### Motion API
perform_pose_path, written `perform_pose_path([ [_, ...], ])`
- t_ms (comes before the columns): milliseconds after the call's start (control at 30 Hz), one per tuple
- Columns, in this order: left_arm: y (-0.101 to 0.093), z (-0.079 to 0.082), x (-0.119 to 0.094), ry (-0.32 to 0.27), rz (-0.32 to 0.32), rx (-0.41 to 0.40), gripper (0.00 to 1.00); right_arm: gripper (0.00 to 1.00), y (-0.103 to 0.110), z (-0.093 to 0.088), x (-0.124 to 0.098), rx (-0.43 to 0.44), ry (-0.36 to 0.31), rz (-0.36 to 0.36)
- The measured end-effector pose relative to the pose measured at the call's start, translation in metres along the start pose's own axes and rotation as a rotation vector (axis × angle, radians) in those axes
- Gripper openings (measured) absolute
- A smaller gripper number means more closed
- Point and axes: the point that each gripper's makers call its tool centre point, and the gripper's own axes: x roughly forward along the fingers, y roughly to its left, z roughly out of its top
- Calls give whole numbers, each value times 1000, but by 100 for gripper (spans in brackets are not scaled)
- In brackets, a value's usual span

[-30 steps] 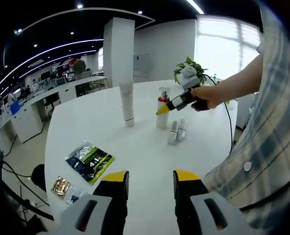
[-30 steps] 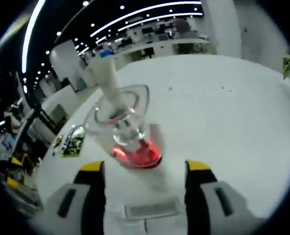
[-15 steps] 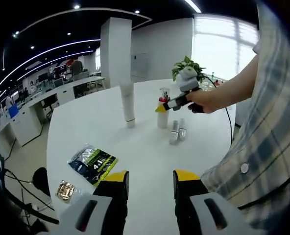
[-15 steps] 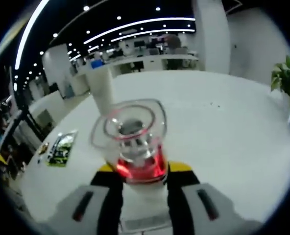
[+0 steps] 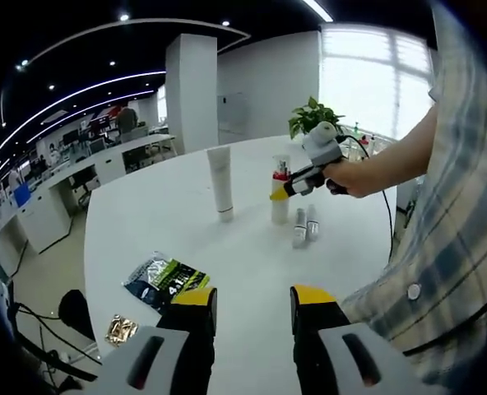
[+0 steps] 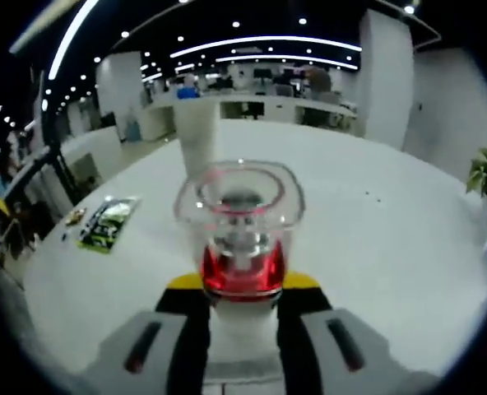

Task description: Arrange the skincare products in the storage area until every visible bottle or jar stands upright without overlapping.

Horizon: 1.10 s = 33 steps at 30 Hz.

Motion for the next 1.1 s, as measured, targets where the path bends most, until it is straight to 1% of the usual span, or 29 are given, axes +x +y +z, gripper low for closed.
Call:
perform_pose_path([
  [100, 2, 1, 1, 1, -1, 5, 37, 27, 4, -1, -2, -3, -7, 24],
  [267, 2, 6, 1, -15, -1, 3, 37, 27, 12, -1, -9, 0, -23, 70],
  [400, 1, 7, 1, -22, -4, -3, 37, 27, 18, 5, -16, -3, -44, 103],
  [467, -1, 9, 1, -29, -11, -7, 37, 27, 24, 12, -22, -9, -60, 126],
  [533, -2, 13, 1, -43, -20, -20, 37, 27, 35, 18, -28, -19, -76, 172],
  [567, -2, 17, 2, -57, -24, -30, 37, 27, 40, 21, -31, -24, -82, 191],
  [700, -5, 32, 2, -103, -53, -53, 37, 27, 73, 31, -52, -72, -110, 307],
  [800, -9, 47, 3, -147, -92, -61, 37, 27, 100, 40, -69, -89, -136, 401],
  [867, -13, 60, 4, -184, -130, -85, 37, 27, 123, 46, -85, -130, -150, 483],
  [933, -17, 72, 3, -219, -167, -89, 38, 27, 137, 51, -95, -151, -157, 528],
  [967, -20, 83, 2, -246, -195, -89, 38, 27, 146, 54, -102, -153, -158, 558],
  [1000, -25, 94, 1, -270, -236, -94, 38, 27, 152, 56, -106, -161, -159, 578],
  [1033, -27, 100, -1, -281, -264, -102, 38, 27, 155, 56, -109, -164, -158, 588],
  [1067, -28, 108, -2, -294, -280, -110, 40, 27, 163, 59, -115, -172, -160, 614],
  [1100, -30, 117, -4, -312, -309, -95, 42, 27, 172, 63, -123, -190, -170, 647],
])
